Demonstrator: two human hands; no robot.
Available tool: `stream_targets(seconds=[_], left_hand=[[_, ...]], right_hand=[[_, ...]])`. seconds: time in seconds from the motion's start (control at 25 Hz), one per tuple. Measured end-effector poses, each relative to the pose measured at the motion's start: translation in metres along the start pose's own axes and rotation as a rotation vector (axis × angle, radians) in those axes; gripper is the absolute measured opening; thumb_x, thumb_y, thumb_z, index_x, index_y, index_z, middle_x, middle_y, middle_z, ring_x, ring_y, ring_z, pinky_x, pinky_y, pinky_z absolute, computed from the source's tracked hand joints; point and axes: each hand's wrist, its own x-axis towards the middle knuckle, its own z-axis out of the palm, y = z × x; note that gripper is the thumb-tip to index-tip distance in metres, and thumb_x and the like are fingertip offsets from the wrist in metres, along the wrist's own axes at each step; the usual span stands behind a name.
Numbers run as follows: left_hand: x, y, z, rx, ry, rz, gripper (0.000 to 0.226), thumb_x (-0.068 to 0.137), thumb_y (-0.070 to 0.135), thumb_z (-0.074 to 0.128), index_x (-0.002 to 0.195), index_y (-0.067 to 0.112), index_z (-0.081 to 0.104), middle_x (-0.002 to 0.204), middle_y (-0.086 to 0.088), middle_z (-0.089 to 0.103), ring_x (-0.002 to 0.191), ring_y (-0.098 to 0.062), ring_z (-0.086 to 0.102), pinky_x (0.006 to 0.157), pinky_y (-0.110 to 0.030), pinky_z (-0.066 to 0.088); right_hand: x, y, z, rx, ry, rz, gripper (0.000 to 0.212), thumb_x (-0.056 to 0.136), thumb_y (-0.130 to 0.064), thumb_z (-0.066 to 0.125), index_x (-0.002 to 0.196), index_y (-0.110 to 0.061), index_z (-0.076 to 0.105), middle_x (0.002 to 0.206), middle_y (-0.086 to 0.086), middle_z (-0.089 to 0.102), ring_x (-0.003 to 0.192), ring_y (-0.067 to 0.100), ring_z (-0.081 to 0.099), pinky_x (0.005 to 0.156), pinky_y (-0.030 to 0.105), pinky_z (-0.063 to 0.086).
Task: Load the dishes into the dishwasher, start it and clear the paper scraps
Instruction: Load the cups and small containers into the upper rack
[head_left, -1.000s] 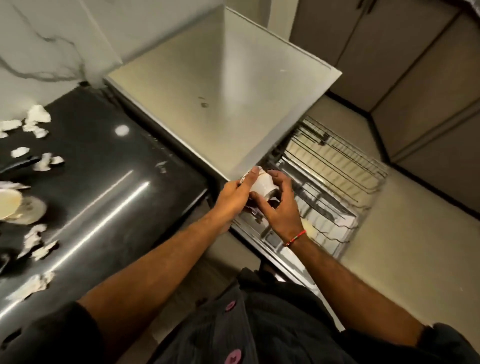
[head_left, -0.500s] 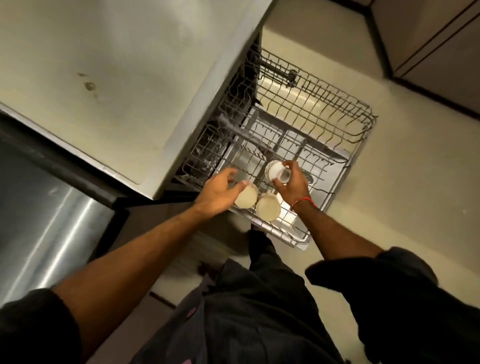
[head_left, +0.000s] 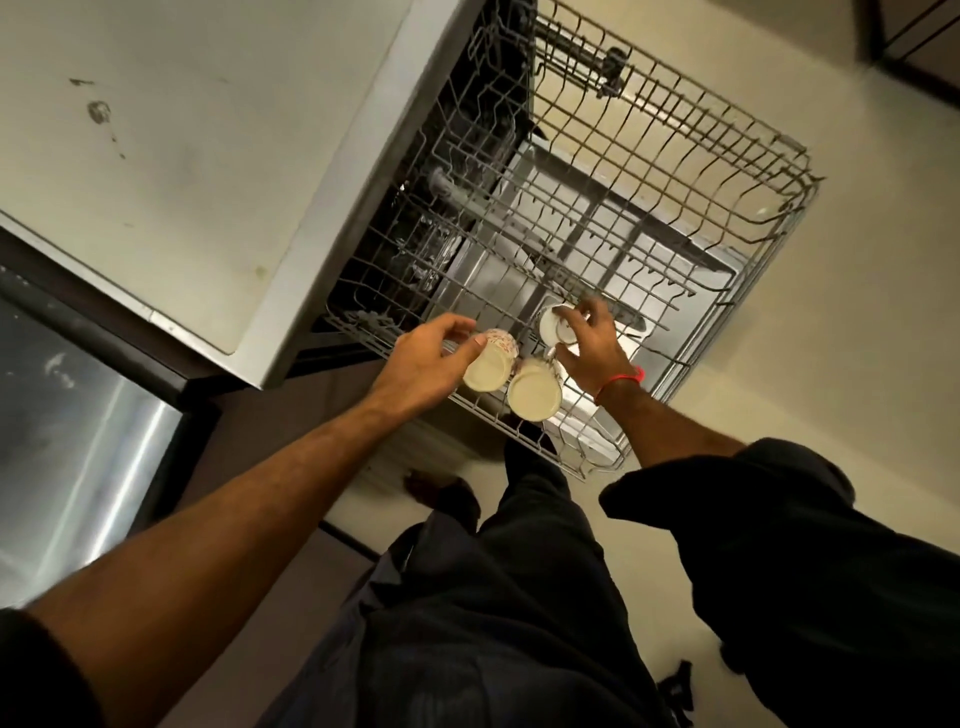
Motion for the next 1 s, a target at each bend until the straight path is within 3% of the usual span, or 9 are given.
stream_targets(seconds=[0.2, 0.36, 0.52, 0.64, 0.72, 0.84, 1.0], left_hand=[[-0.004, 0.004, 0.006, -0.019, -0.014, -0.009, 0.038, 0.101, 0.037, 0.057, 0.134, 0.018, 0.059, 0.12, 0.007, 0.062, 0.105, -0.008, 0.056, 0.089, -0.025, 0.045], [-0.006, 0.006, 0.009, -0.01, -0.008, 0.002, 0.037, 0.101, 0.036, 0.056, 0.134, 0.018, 0.058, 0.115, 0.011, 0.058, 0.104, -0.009, 0.056, 0.09, -0.027, 0.047], [-0.008, 0.006, 0.012, -0.003, 0.003, 0.007, 0.037, 0.101, 0.036, 0.056, 0.133, 0.019, 0.058, 0.118, 0.009, 0.06, 0.105, -0.009, 0.057, 0.091, -0.029, 0.049], [-0.009, 0.003, 0.014, -0.011, 0.012, 0.012, 0.036, 0.101, 0.037, 0.056, 0.133, 0.019, 0.058, 0.12, 0.007, 0.062, 0.106, -0.011, 0.06, 0.094, -0.034, 0.053], [-0.012, 0.0, 0.017, -0.028, 0.016, 0.008, 0.037, 0.101, 0.037, 0.056, 0.133, 0.02, 0.058, 0.121, 0.006, 0.063, 0.106, -0.013, 0.061, 0.094, -0.038, 0.055], [-0.016, -0.003, 0.02, -0.036, 0.025, -0.02, 0.038, 0.101, 0.036, 0.056, 0.135, 0.02, 0.057, 0.123, 0.006, 0.063, 0.104, -0.01, 0.06, 0.086, -0.027, 0.052], [-0.023, -0.011, 0.024, -0.07, 0.034, -0.024, 0.038, 0.101, 0.035, 0.058, 0.135, 0.019, 0.058, 0.124, 0.006, 0.063, 0.107, -0.01, 0.061, 0.089, -0.027, 0.052]], right_hand=[[-0.004, 0.003, -0.008, -0.053, 0.028, -0.154, 0.057, 0.084, -0.001, 0.07, 0.137, -0.011, 0.053, 0.135, 0.023, 0.041, 0.124, 0.039, 0.046, 0.097, 0.049, 0.052], [0.003, -0.004, -0.011, -0.008, 0.148, -0.119, 0.061, 0.083, 0.004, 0.069, 0.14, -0.007, 0.051, 0.136, 0.025, 0.042, 0.125, 0.04, 0.045, 0.102, 0.048, 0.048], [0.016, -0.007, -0.007, -0.156, 0.078, -0.193, 0.064, 0.074, 0.012, 0.071, 0.131, -0.012, 0.057, 0.133, 0.022, 0.046, 0.119, 0.04, 0.049, 0.089, 0.049, 0.057], [0.021, -0.011, -0.007, -0.188, 0.047, -0.197, 0.065, 0.073, 0.013, 0.073, 0.13, -0.015, 0.057, 0.135, 0.02, 0.047, 0.117, 0.039, 0.051, 0.088, 0.047, 0.057], [0.019, -0.009, -0.009, -0.214, 0.073, -0.276, 0.062, 0.075, 0.012, 0.069, 0.13, -0.014, 0.057, 0.134, 0.021, 0.047, 0.115, 0.04, 0.051, 0.087, 0.046, 0.056], [0.005, 0.002, -0.008, -0.295, 0.031, -0.405, 0.058, 0.079, 0.009, 0.052, 0.131, -0.016, 0.058, 0.136, 0.018, 0.047, 0.112, 0.039, 0.049, 0.083, 0.046, 0.056], [-0.005, 0.016, -0.006, -0.337, 0.028, -0.34, 0.064, 0.075, 0.015, 0.043, 0.128, -0.016, 0.061, 0.137, 0.019, 0.048, 0.112, 0.044, 0.049, 0.078, 0.053, 0.058]])
